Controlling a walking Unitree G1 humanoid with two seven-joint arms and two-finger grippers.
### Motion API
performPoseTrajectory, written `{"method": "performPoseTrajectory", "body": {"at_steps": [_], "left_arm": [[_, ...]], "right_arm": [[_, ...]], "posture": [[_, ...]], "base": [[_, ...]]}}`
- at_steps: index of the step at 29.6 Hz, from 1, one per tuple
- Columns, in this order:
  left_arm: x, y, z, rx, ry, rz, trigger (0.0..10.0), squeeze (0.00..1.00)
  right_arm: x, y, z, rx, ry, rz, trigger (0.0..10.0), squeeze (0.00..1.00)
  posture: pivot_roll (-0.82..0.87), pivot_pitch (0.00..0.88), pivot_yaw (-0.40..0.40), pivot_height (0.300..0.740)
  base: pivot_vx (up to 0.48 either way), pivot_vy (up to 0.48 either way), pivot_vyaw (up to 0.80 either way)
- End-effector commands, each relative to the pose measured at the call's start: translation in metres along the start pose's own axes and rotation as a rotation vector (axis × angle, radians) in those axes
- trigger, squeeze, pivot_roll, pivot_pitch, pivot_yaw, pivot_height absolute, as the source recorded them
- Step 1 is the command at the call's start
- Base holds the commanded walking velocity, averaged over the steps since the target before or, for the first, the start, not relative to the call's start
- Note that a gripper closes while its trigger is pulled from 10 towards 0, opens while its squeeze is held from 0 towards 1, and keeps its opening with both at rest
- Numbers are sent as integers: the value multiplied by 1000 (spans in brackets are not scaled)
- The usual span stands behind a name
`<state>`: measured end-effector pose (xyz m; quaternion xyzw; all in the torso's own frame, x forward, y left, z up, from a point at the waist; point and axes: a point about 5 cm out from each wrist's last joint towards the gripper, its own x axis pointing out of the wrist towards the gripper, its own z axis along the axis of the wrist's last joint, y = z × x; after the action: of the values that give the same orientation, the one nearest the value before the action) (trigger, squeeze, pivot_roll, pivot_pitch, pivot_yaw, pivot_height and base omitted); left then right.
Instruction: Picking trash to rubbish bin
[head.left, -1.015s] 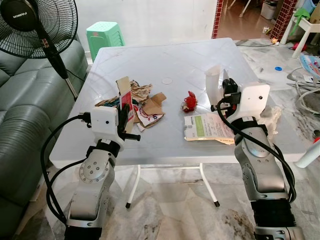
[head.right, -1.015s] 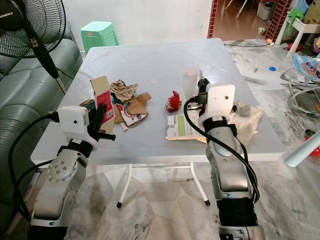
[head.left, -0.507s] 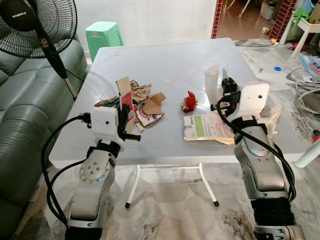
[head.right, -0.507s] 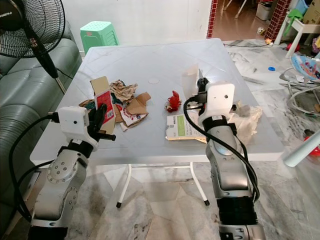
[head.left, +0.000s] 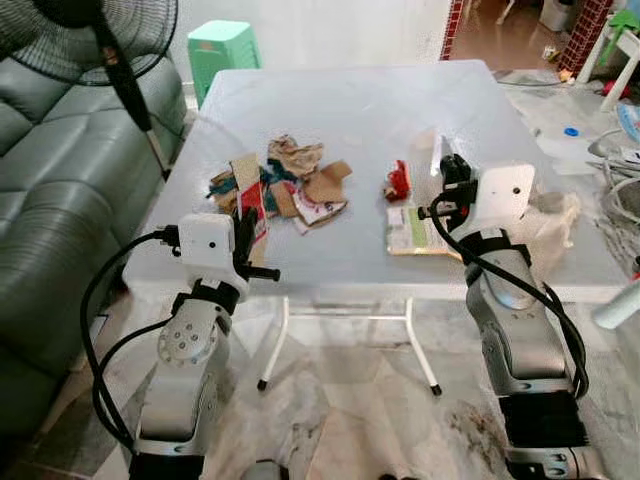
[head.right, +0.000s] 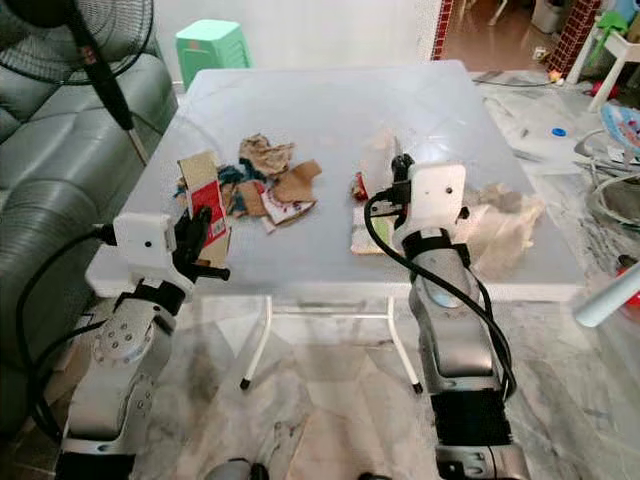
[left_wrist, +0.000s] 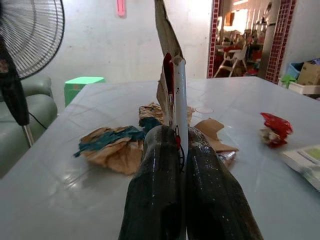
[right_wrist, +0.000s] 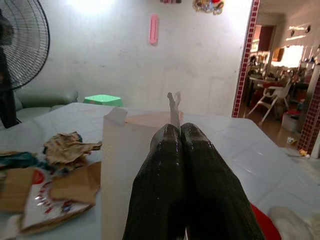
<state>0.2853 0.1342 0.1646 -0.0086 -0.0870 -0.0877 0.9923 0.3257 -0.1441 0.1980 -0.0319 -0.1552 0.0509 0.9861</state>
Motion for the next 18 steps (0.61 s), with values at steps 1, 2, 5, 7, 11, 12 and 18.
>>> {"method": "performPoseTrajectory", "body": {"at_steps": [1,2,5,7,11,12,18], "left_arm": [[0,0,4,-4,-16,2,10000,0],[0,0,4,-4,-17,3,10000,0],[0,0,4,-4,-18,4,10000,0],[0,0,4,-5,-18,5,10000,0],[0,0,4,-7,-19,7,10000,0],[0,0,4,-7,-19,7,10000,0],[1,1,4,-9,-18,11,10000,0]], "right_arm": [[1,-2,1,4,0,-3,10000,0],[1,-2,1,4,0,-4,10000,0],[2,-3,2,3,-1,-5,10000,0],[2,-3,2,3,-1,-6,10000,0],[3,-3,2,2,-3,-7,10000,0],[3,-3,2,2,-3,-7,10000,0],[3,-4,3,0,-6,-12,10000,0]], "posture": [[33,31,21,740],[33,31,21,740],[33,30,20,740],[33,29,20,740],[33,28,19,740],[33,28,19,740],[28,27,23,740]], "base": [[-326,0,0],[-326,0,0],[-284,0,0],[-268,0,0],[-131,0,0],[0,0,0],[0,0,0]]}}
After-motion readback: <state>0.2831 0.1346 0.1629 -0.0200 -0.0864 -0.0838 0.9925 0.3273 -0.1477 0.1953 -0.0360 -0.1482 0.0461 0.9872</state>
